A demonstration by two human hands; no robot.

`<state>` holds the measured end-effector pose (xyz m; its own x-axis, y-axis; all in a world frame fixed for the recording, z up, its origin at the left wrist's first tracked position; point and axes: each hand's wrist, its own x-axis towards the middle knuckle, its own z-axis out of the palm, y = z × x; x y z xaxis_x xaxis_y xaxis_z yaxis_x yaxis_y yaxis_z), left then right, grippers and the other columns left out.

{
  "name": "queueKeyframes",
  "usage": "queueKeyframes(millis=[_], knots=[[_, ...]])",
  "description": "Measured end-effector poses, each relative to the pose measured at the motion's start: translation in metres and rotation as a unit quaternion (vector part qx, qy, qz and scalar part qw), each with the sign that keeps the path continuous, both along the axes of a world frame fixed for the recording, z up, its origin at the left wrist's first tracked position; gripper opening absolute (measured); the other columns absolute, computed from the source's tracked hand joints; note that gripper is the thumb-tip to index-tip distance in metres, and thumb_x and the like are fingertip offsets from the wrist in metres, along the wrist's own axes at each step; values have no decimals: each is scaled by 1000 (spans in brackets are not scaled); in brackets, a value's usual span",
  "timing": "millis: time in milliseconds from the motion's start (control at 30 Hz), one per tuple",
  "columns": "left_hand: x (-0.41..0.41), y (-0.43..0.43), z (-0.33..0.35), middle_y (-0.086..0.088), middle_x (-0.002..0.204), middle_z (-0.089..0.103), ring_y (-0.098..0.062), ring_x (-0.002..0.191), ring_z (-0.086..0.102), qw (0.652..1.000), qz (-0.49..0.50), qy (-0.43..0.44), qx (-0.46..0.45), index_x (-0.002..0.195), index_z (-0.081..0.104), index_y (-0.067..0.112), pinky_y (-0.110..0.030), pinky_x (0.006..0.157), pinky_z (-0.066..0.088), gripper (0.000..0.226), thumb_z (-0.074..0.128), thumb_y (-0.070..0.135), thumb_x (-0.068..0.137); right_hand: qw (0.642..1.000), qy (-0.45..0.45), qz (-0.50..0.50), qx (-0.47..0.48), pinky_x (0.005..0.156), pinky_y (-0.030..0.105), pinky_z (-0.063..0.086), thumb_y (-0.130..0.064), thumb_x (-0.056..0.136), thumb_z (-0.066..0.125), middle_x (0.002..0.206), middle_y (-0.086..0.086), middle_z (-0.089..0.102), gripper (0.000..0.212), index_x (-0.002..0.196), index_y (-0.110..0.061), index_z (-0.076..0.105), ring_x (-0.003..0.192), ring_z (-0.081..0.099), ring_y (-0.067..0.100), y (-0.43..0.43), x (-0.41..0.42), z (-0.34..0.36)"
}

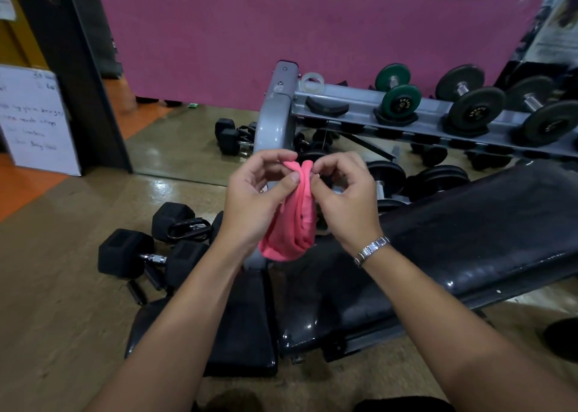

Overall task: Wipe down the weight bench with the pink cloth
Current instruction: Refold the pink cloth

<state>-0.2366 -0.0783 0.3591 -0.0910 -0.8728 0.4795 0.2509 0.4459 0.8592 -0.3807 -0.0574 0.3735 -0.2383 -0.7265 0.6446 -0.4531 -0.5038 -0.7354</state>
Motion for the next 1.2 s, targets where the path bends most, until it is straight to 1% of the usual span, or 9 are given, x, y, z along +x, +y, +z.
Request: queueKeyframes(millis=[67, 167, 267, 400, 467, 600, 767, 933, 1200], knots=[[1, -2, 2, 0, 86, 69, -11, 85, 63, 1000, 17, -11, -5, 113, 69, 12, -25, 81, 54, 36, 78, -2, 81, 998, -27, 45, 42, 76, 34, 52, -10, 82, 71, 87, -7, 65, 10, 86, -18, 75, 83, 63, 12, 0, 2, -1], [3, -9, 2, -5, 97, 63, -5, 87, 60, 999, 36, -39, 6, 120, 69, 22, -17, 73, 50, 49, 85, 5, 77, 984, -80, 107, 114, 85, 51, 56, -14, 86, 61, 93, 2, 75, 19, 94, -19, 78, 92, 70, 23, 1, 3, -2], [5, -17, 1, 3, 119, 67, 1, 106, 63, 995, 26, -93, 40, 102, 77, 33, -18, 87, 51, 36, 88, 13, 74, 975, -95, 126, 154, 80, 48, 56, -15, 83, 54, 86, 4, 75, 26, 90, -20, 78, 83, 70, 24, 1, -2, -1], [3, -21, -3, 1, 84, 74, -7, 78, 67, 993, -10, -96, 73, 82, 76, 20, -24, 76, 52, 17, 86, 8, 75, 966, -168, 119, 154, 59, 29, 47, -2, 81, 61, 70, 7, 66, 16, 93, -12, 62, 60, 57, 13, 2, -3, -7], [5, -24, -6, -1, 82, 75, -10, 78, 67, 992, 1, -94, 83, 81, 74, 20, -27, 77, 53, 17, 87, 10, 75, 967, -188, 108, 134, 59, 27, 48, 5, 81, 63, 78, 8, 66, 23, 92, -13, 55, 67, 60, 14, 2, -7, -13], [9, -23, -7, -2, 87, 74, -15, 85, 68, 990, -18, -84, 114, 84, 74, 18, -37, 85, 52, 16, 86, 12, 75, 976, -80, 131, 153, 71, 38, 54, 9, 78, 63, 84, 2, 66, 21, 84, -10, 64, 79, 62, 16, 8, -20, -32], [12, -20, -2, -3, 87, 73, -18, 85, 67, 989, -48, -64, 128, 87, 73, 15, -34, 83, 53, 24, 86, 22, 68, 976, 6, 121, 179, 82, 47, 56, -9, 70, 70, 91, 0, 64, 22, 83, -26, 70, 84, 63, 20, 10, -24, -54], [14, -18, 0, 2, 84, 73, -11, 80, 67, 985, -72, -88, 129, 88, 73, 14, -22, 71, 54, 26, 84, 24, 66, 961, 60, 147, 225, 87, 37, 50, -22, 70, 76, 88, -4, 60, 16, 85, -17, 73, 87, 62, 17, 9, -24, -65], [39, -33, -15, 4, 81, 74, -7, 76, 67, 985, -33, -93, 139, 81, 74, 16, -17, 71, 50, 26, 87, 22, 59, 969, 38, 140, 202, 85, 24, 48, -10, 84, 75, 92, 8, 69, 8, 78, -9, 70, 90, 65, 16, 17, -54, -61]])
